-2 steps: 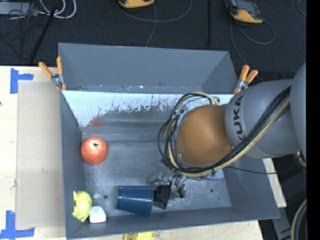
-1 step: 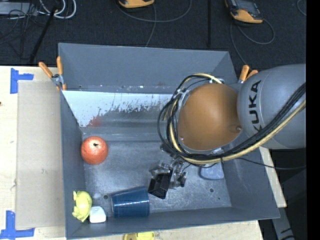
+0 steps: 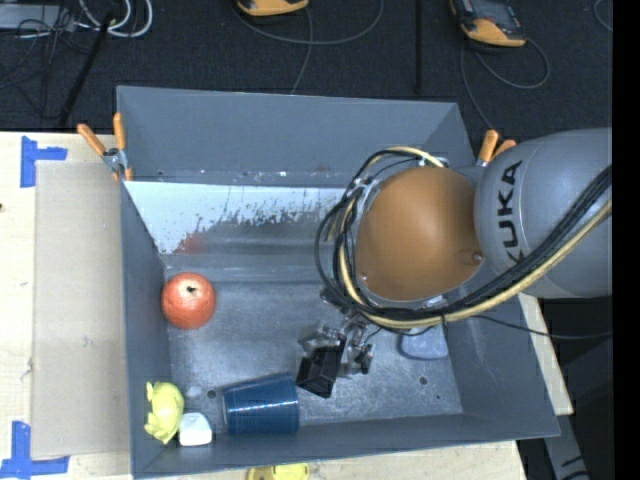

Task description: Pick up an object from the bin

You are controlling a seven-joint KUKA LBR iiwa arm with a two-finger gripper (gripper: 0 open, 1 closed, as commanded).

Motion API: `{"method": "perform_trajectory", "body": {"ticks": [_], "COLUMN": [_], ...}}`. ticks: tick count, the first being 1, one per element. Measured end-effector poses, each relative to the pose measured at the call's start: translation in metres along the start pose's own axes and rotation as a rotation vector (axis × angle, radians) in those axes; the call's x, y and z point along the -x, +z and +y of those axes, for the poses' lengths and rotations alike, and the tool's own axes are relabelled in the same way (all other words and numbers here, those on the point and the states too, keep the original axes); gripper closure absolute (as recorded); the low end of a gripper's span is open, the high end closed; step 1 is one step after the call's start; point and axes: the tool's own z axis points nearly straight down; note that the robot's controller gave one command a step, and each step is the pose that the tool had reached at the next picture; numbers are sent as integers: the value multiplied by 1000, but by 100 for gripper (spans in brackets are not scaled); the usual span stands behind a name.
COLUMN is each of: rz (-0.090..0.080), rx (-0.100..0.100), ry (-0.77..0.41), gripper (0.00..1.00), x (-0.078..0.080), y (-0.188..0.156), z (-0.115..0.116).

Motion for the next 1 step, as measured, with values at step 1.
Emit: {"method": "perform_trajectory", "body": {"ticks": [1], "rz": [3], "rx": [4], "ry": [-7], "gripper": [100], "x": [0], "y": [-50], "z": [-7]}}
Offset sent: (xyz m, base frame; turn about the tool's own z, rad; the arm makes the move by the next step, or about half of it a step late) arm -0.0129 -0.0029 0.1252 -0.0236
